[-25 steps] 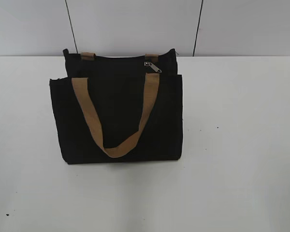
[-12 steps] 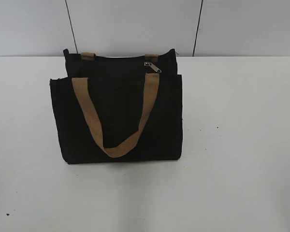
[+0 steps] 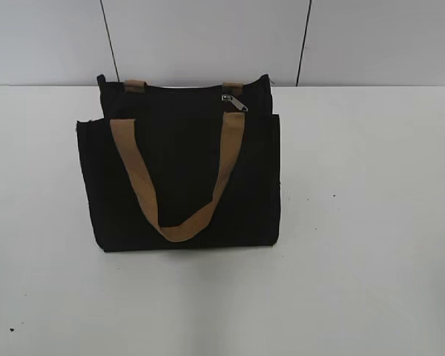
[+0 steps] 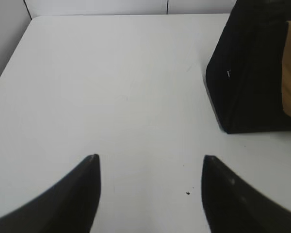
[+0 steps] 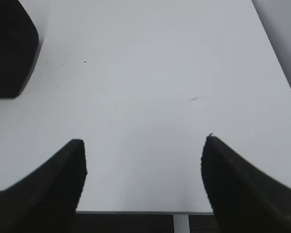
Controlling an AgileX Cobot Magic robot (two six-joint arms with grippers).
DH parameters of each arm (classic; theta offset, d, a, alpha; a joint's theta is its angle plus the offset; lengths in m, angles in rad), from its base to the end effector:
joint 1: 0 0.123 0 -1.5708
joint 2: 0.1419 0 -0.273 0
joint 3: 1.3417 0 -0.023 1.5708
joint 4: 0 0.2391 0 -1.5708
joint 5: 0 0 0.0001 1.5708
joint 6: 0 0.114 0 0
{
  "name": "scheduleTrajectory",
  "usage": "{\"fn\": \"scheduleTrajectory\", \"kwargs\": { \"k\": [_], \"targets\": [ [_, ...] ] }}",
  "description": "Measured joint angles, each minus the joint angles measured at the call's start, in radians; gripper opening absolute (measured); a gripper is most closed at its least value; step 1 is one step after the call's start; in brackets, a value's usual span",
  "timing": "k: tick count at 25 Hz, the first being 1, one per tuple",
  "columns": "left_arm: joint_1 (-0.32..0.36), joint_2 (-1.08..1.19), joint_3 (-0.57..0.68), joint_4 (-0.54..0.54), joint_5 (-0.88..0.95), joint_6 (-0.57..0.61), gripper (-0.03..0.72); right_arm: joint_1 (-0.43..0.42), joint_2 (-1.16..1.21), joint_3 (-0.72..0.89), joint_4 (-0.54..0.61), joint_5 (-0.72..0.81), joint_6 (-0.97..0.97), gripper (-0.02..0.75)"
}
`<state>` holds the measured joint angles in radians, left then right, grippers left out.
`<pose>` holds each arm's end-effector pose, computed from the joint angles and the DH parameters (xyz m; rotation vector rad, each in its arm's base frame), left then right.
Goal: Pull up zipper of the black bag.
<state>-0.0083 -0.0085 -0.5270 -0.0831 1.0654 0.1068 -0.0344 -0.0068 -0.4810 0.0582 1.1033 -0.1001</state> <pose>0.0129 -0.0084 0.2688 0.1215 2.0073 -0.0360 0.0161 0.0054 0.2517 -0.0727 2.0964 -0.0108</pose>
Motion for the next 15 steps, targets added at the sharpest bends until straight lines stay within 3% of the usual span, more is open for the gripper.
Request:
{"fn": "scheduleTrajectory", "kwargs": {
  "k": [15],
  "targets": [
    [-0.006,-0.001,0.0,0.0,0.0,0.0,0.435,0.0,0.0,0.0,0.004,0.0,0.0,0.566]
  ]
}}
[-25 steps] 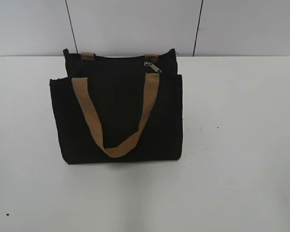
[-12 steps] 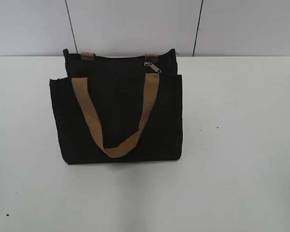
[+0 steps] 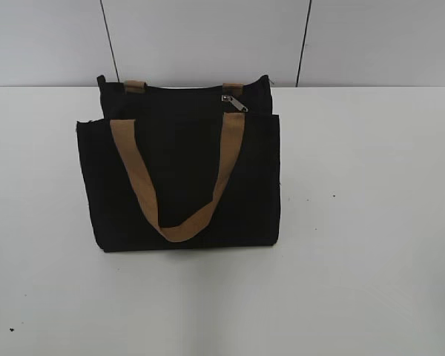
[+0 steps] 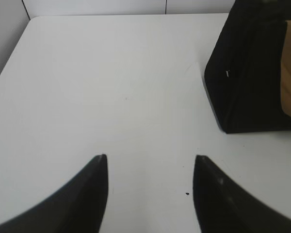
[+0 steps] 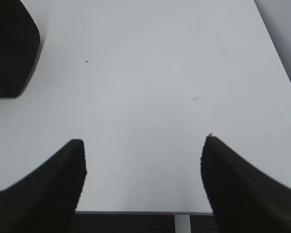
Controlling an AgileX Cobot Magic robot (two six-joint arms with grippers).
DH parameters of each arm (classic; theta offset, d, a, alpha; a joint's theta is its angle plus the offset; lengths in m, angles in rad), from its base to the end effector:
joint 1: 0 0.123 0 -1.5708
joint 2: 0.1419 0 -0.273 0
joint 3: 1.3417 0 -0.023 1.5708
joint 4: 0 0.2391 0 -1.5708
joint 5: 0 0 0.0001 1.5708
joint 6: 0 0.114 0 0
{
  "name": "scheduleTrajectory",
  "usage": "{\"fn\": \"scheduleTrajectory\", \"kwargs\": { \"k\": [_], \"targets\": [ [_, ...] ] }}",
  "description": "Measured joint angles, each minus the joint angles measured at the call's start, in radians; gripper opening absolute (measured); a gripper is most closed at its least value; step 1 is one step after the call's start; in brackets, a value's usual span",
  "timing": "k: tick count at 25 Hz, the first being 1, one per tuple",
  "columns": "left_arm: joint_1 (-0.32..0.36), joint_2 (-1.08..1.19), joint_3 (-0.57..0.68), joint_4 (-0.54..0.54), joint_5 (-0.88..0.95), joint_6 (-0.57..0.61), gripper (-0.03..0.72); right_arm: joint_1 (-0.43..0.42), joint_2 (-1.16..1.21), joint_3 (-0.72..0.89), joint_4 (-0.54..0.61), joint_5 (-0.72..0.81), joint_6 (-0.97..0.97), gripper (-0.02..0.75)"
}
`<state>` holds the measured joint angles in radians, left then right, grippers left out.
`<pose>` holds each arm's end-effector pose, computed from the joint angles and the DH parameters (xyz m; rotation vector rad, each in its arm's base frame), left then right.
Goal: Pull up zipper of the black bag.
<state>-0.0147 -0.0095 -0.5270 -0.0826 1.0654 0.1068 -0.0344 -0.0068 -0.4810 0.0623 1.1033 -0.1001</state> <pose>0.0127 -0.0084 0.2688 0.1278 2.0060 -0.0394 0.0161 0.0058 0.2517 -0.0729 2.0962 -0.0059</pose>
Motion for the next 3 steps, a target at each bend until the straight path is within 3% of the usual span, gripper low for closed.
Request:
{"fn": "scheduleTrajectory", "kwargs": {
  "k": [3],
  "targets": [
    [0.0,0.0,0.0,0.0,0.0,0.0,0.414,0.0,0.0,0.0,0.0,0.0,0.0,0.566]
  ]
}}
